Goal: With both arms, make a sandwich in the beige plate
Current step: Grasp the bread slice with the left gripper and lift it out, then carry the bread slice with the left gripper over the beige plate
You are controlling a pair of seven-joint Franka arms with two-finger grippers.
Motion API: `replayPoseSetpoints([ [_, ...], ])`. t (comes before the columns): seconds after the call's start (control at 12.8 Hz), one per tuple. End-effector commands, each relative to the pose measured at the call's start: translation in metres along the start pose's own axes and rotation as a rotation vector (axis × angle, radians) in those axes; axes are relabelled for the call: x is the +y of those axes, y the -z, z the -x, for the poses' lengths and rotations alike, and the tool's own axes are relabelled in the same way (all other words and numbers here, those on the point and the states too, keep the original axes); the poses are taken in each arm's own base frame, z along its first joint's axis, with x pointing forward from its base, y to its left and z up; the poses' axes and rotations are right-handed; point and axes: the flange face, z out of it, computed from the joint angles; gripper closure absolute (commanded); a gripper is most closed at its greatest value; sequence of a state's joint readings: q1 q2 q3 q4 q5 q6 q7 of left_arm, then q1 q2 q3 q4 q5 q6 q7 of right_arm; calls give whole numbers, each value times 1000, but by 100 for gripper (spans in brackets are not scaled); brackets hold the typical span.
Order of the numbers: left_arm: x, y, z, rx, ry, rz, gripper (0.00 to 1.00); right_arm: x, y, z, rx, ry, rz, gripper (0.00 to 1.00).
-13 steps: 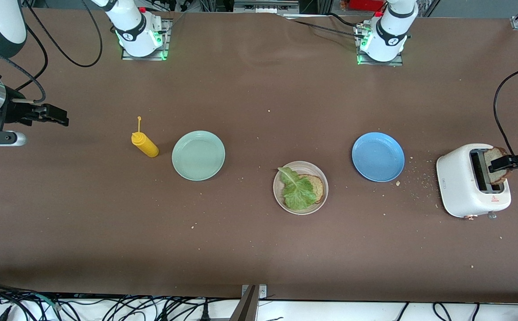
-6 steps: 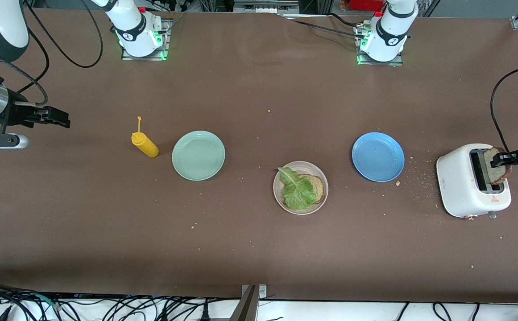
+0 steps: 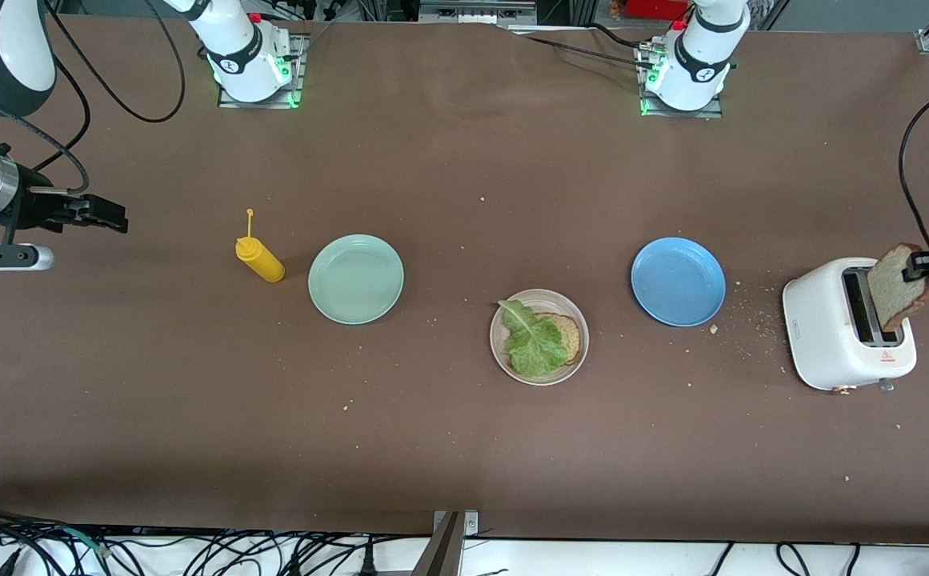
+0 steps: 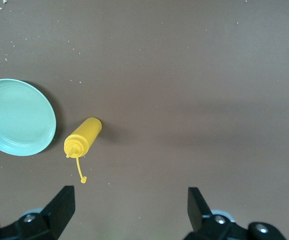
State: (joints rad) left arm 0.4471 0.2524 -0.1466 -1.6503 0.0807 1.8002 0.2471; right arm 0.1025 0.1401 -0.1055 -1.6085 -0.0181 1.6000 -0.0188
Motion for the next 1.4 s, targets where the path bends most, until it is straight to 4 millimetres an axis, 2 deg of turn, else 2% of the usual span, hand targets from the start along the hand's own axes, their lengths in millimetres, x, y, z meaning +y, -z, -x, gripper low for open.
replayPoseSetpoints([
  [0.0, 30, 49, 2, -48, -59, -22, 100, -1, -1, 1, 3, -2, -18, 0],
  [0.16, 63, 58, 3, -90, -111, 5, 100, -1, -1, 1, 2, -2, -18, 0],
  [0.47, 160, 33, -13, -146, -142, 51, 100, -1, -1, 2, -2, -4, -18, 0],
  [0.62, 210, 22, -19, -167, -152, 181, 100, -1, -1, 2, -3, -4, -18, 0],
  [0.93, 276, -29, -38, -304, -43, 558, 100, -1, 0, 3, -2, -4, -18, 0],
  [1.01, 284, -43, -47, -311, -18, 647, 100, -1, 0, 3, -2, -4, -18, 0],
  [1.32, 365, -98, -67, -336, 20, 910, 100, -3, -1, 2, -3, -1, -18, 0],
])
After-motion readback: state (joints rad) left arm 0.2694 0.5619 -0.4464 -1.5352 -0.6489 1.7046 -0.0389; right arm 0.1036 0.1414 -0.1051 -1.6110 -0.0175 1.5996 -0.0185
